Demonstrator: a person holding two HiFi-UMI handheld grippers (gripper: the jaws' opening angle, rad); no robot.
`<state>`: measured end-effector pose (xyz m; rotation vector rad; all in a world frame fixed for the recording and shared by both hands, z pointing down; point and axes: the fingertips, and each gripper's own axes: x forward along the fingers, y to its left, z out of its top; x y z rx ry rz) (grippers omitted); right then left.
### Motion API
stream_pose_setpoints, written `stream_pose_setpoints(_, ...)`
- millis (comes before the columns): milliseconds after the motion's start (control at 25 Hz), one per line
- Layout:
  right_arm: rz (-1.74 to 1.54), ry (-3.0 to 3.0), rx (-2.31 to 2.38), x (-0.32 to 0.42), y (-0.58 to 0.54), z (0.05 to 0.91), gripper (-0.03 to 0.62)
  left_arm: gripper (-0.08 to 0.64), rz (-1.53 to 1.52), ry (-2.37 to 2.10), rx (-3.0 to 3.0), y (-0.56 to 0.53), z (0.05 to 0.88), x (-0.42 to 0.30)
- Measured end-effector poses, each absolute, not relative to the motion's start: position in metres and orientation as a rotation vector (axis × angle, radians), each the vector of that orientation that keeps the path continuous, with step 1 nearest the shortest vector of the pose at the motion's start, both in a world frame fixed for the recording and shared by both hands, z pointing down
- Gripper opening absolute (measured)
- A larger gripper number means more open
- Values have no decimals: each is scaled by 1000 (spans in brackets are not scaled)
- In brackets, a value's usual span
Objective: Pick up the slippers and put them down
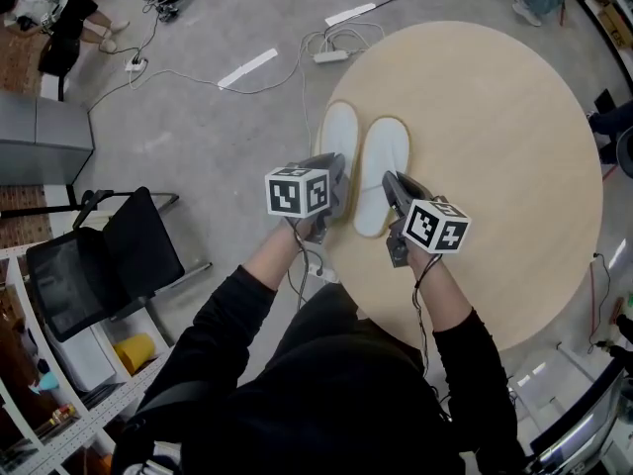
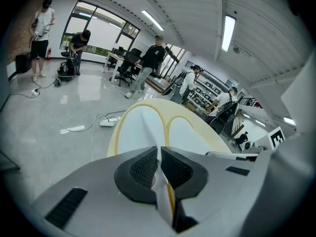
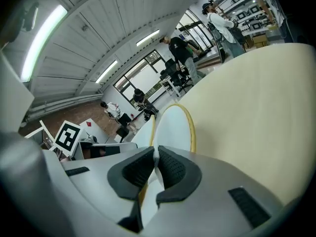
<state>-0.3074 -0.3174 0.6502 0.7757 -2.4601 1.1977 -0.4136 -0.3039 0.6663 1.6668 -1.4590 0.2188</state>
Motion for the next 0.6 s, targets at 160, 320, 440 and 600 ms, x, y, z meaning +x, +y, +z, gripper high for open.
stream_pose_setpoints(160,1204,-2433,779,-314,-335,668,32,38,245,-1444,1663,-322,683,-417)
stream_pose_setpoints(320,1218,-2411,771,-321,-345,681,34,38,270,-1433,1655,-330,696,-420)
stream_pose_setpoints(440,1234,-2392,763,-323,-345,689,32,37,275,-1426,1657,-330,701,-420)
stream_pose_setpoints(600,1253,-2364,756,-328,-347,701,34,37,303,-1421,1670,-331,708,-423)
